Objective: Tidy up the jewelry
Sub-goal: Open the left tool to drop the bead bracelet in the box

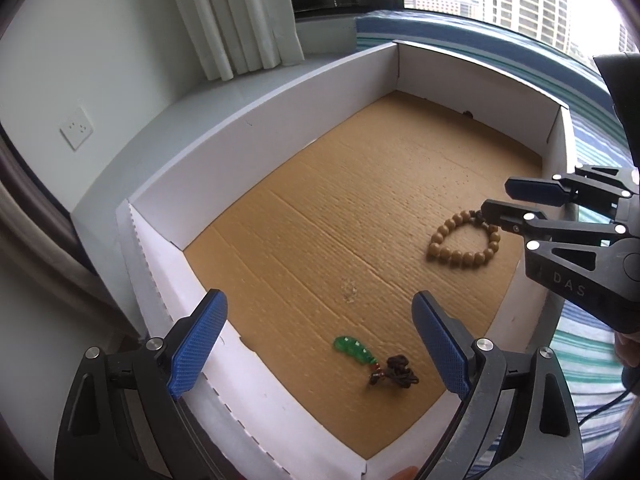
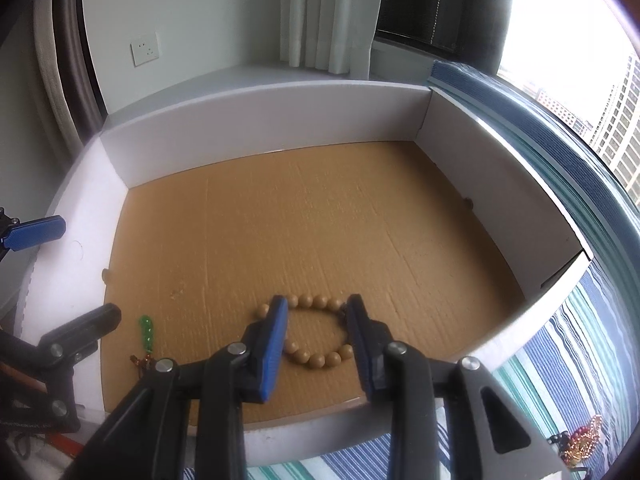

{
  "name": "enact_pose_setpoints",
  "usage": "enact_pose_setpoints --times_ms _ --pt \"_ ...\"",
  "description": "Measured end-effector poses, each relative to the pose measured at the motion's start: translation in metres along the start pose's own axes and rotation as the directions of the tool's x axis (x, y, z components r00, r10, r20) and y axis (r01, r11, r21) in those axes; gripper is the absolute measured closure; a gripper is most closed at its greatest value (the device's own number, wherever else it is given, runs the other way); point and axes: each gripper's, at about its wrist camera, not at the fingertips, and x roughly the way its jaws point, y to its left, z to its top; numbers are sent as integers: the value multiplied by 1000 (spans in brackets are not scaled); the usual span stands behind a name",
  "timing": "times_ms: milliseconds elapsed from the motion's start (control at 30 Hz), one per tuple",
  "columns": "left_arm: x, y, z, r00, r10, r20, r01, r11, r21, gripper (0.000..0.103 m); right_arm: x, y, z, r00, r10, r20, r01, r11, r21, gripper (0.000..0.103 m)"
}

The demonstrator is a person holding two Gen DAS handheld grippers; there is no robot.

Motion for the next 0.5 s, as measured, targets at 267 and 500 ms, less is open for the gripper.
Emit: enact_pose_setpoints --times_ms 267,500 --pt "-19 -20 -17 999 -22 32 20 998 59 8 -22 4 -34 999 -40 17 41 999 -9 72" --pt "-65 1 -18 974 -22 227 44 995 -89 3 -66 -8 -47 989 10 146 -26 994 103 44"
